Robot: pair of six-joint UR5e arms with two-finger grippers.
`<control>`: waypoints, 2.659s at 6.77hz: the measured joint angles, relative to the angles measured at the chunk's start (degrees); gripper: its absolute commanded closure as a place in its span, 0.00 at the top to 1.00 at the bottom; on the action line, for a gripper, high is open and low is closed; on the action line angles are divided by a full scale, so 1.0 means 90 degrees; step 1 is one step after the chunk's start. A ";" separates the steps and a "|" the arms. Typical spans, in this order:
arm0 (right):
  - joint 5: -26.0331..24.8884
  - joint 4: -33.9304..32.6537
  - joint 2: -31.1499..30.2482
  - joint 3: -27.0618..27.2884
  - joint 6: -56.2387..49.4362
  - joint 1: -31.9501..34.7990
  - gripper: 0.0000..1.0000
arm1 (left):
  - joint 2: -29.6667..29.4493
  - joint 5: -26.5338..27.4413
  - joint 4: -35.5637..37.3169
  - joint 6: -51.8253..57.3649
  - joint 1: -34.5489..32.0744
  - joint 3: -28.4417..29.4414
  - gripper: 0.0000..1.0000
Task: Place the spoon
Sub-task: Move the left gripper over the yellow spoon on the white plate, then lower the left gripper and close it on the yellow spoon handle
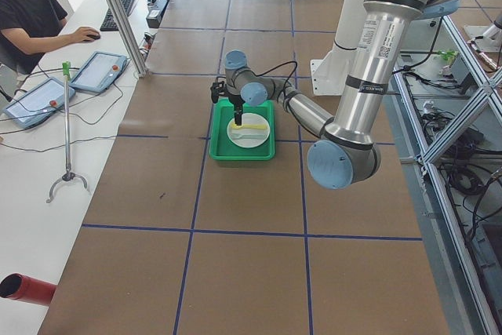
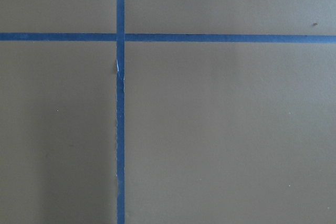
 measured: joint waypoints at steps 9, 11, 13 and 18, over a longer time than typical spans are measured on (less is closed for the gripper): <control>0.0000 0.0007 0.0000 0.0000 0.0000 0.0000 1.00 | -0.0038 0.0005 -0.0112 -0.0064 0.0355 0.0366 0.71; 0.0000 0.0001 0.0000 0.0000 0.0000 0.0000 1.00 | -0.0049 -0.0002 -0.0116 -0.0064 0.0378 0.0395 0.55; 0.0000 0.0004 0.0000 0.0000 0.0000 0.0000 1.00 | -0.0053 -0.0003 -0.0117 -0.0058 0.0383 0.0375 0.40; 0.0000 0.0000 0.0000 0.0000 0.0000 0.0000 1.00 | 0.0003 -0.0010 -0.0108 0.0008 0.0371 0.0245 0.00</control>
